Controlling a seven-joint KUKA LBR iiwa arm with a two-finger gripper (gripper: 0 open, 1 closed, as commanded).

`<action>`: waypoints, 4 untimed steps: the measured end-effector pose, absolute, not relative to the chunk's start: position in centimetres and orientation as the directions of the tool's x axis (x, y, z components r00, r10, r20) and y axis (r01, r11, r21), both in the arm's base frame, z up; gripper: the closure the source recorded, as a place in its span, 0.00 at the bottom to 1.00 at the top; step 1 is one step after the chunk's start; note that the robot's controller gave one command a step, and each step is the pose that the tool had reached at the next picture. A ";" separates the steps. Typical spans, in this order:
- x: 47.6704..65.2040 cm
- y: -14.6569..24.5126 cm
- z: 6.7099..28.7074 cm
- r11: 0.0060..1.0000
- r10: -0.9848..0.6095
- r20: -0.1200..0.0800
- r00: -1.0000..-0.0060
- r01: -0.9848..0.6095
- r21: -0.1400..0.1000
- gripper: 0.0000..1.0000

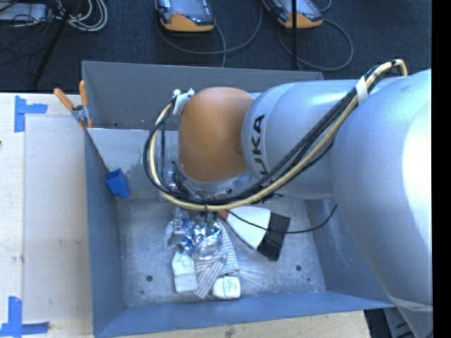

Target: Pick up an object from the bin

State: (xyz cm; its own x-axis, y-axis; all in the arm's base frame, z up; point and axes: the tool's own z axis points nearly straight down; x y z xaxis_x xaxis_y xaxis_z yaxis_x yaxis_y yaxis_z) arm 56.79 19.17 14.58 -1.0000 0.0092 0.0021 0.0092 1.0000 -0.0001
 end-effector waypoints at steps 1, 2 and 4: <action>56.8 19.2 14.6 1.000 0.009 0.002 -1.000 0.009 0.000 0.00; 55.5 19.5 16.0 0.999 -0.042 0.007 -0.999 -0.042 -0.004 0.00; 56.1 10.5 8.5 0.979 -0.203 0.004 -0.979 -0.203 0.008 1.00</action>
Offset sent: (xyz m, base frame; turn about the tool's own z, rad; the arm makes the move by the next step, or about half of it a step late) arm -0.0495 0.0210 0.0778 -0.2067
